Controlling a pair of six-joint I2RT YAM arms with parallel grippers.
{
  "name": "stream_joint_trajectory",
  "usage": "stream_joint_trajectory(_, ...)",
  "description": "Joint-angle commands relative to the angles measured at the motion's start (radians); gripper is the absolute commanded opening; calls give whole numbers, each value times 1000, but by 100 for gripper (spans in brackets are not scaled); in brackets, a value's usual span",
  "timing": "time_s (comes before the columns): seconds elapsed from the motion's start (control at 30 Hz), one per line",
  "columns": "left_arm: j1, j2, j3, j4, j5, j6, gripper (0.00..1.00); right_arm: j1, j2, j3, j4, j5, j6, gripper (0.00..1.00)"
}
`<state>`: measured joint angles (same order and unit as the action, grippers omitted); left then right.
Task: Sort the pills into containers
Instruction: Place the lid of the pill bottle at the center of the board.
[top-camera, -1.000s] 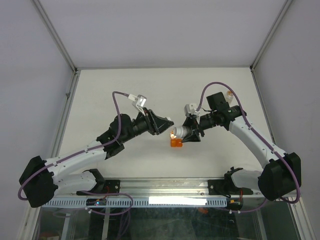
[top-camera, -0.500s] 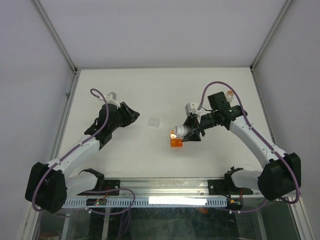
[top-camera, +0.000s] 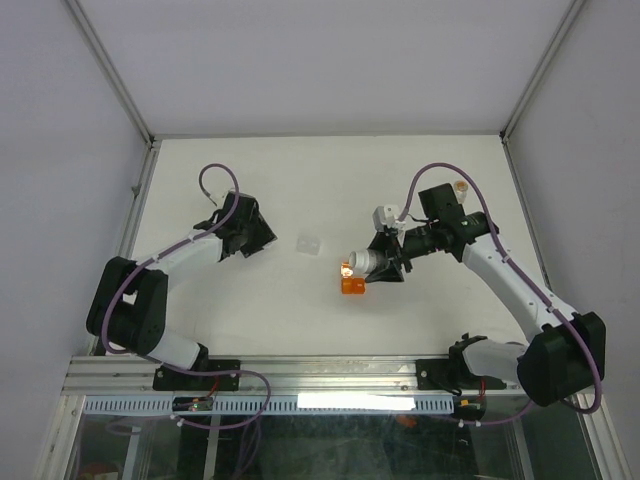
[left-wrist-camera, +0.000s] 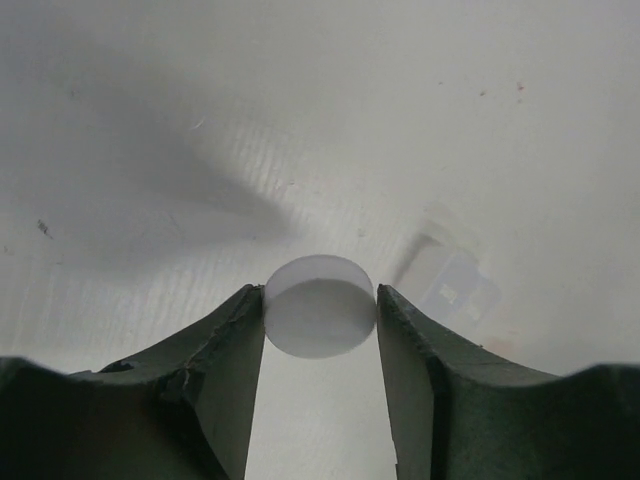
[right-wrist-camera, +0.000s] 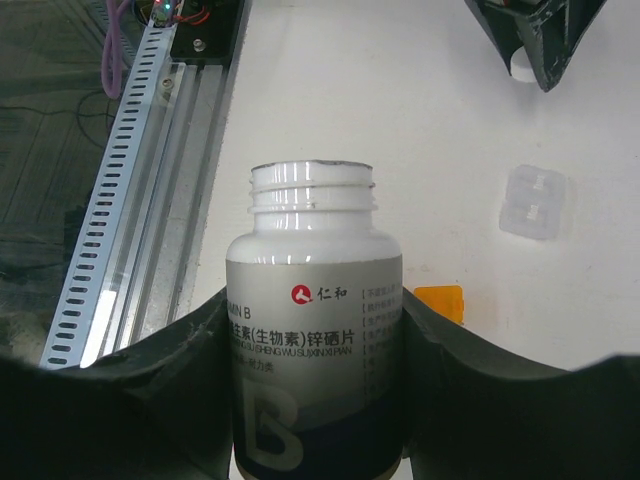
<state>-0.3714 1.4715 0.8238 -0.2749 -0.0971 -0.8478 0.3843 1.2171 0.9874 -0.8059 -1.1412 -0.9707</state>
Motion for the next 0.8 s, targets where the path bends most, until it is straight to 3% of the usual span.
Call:
stream_joint_trajectory(0.0, 20, 22, 50, -74, -13, -47, 50, -10, -41, 16, 23, -40, 4, 0)
stream_joint_trajectory(0.2, 21, -28, 25, -75, -32, -53, 75, -19, -53, 17, 25, -51, 10, 0)
stream_joint_trajectory(0.37, 21, -156, 1, -67, 24, -53, 78, -57, -90, 26, 93, -119, 120, 0)
stream_joint_trajectory(0.5, 19, -326, -56, 49, 138, -7, 78, -119, -195, 9, 500, -125, 577, 0)
stream_joint_trajectory(0.67, 20, -517, -181, 373, 369, 72, 97, -289, -294, 21, 1238, 113, 1331, 0)
stream_joint_trajectory(0.77, 21, -583, -280, 617, 531, 71, 99, -310, -219, 91, 1610, 85, 1823, 0)
